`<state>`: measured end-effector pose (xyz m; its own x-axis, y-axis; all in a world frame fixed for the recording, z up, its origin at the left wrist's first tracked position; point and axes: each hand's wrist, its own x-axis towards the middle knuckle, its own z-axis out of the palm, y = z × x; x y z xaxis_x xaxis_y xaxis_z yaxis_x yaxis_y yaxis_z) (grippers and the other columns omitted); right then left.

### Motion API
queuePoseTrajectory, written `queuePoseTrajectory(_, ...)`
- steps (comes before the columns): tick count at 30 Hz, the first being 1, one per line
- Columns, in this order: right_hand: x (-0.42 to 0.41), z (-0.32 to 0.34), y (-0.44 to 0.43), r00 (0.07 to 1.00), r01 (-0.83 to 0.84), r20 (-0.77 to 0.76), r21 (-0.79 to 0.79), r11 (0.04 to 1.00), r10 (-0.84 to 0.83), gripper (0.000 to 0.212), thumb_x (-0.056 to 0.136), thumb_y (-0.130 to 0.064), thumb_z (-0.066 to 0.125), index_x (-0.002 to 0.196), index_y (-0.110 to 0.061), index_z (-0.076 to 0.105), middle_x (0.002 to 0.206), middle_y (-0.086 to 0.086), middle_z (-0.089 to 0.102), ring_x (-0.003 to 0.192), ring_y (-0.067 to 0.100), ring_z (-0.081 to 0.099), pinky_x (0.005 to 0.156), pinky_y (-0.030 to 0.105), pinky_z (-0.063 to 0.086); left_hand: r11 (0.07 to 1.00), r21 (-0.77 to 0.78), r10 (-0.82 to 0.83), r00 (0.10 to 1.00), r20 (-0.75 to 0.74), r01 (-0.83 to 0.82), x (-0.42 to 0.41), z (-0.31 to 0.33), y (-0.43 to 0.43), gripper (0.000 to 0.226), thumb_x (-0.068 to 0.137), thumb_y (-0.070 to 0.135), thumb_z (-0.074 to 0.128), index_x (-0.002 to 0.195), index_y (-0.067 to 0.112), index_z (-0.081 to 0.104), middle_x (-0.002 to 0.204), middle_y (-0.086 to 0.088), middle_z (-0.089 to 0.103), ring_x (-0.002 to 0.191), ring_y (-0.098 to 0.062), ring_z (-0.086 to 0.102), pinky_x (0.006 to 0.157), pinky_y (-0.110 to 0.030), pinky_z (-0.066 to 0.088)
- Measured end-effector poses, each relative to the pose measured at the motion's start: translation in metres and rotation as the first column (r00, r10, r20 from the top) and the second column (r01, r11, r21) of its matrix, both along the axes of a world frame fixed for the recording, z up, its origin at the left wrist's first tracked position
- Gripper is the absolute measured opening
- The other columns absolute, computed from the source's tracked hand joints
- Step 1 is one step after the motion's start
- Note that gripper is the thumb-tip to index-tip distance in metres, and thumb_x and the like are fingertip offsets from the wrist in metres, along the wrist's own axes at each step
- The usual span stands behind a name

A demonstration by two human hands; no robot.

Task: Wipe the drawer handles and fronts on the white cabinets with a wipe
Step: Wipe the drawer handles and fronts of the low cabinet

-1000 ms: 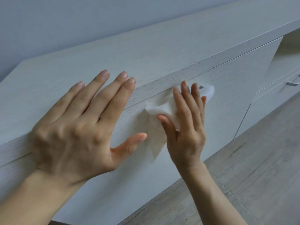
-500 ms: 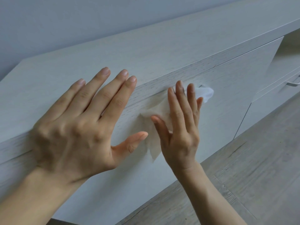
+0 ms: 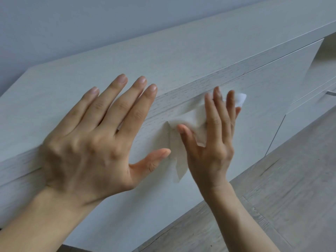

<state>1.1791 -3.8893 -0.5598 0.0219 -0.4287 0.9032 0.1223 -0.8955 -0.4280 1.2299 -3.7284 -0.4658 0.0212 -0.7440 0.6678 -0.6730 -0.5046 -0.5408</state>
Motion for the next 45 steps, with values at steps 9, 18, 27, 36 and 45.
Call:
queuePoseTrajectory(9,-0.003,0.0,-0.002,1.0,0.002,0.027,0.021,1.0,-0.003,0.056,0.094,-0.04,0.055,0.126,0.006,0.046,0.133,0.017,0.043,0.134,0.022,0.033,0.116,0.042,0.024,1.0,0.004,0.013,1.0,0.012,-0.013,-0.001,0.001,0.0,0.07,0.097,0.057,0.03,0.143,0.006,0.041,0.143,-0.01,0.047,0.131,-0.029,0.045,0.104,-0.045,0.035)
queuePoseTrajectory(18,-0.004,-0.001,-0.001,1.0,-0.005,0.016,0.016,1.0,0.005,0.057,0.095,-0.04,0.052,0.127,0.007,0.045,0.134,0.017,0.042,0.135,0.02,0.031,0.116,0.042,0.025,1.0,-0.007,0.001,1.0,-0.025,-0.002,-0.003,0.001,0.001,0.057,0.096,0.038,0.032,0.144,0.007,0.039,0.145,-0.009,0.045,0.132,-0.028,0.044,0.106,-0.044,0.034)
queuePoseTrajectory(27,-0.002,0.001,0.001,1.0,-0.018,-0.007,-0.024,1.0,0.018,0.057,0.096,-0.04,0.052,0.129,0.006,0.045,0.135,0.016,0.042,0.135,0.022,0.031,0.117,0.041,0.02,1.0,-0.01,-0.01,1.0,-0.029,0.009,-0.001,0.0,0.0,0.057,0.091,0.028,0.035,0.145,0.008,0.038,0.146,-0.007,0.044,0.134,-0.027,0.042,0.107,-0.044,0.033)
queuePoseTrajectory(36,0.001,0.001,0.005,1.0,0.005,-0.005,-0.055,0.998,-0.005,0.047,0.097,-0.031,0.053,0.128,0.004,0.047,0.134,0.012,0.045,0.134,0.021,0.034,0.117,0.04,0.021,1.0,-0.008,-0.005,0.999,-0.042,0.005,-0.001,0.001,0.0,0.06,0.088,0.027,0.035,0.145,0.009,0.038,0.147,-0.006,0.043,0.134,-0.026,0.041,0.108,-0.044,0.032)
queuePoseTrajectory(45,-0.05,0.011,-0.017,0.978,-0.171,-0.159,-0.256,0.952,0.133,0.024,0.08,0.004,0.072,0.104,0.001,0.069,0.113,0.014,0.066,0.113,0.024,0.062,0.095,0.041,0.052,1.0,0.001,-0.008,0.99,-0.141,0.008,-0.008,0.006,0.002,0.056,0.094,0.033,0.038,0.143,0.006,0.042,0.145,-0.009,0.045,0.133,-0.026,0.042,0.104,-0.046,0.035)
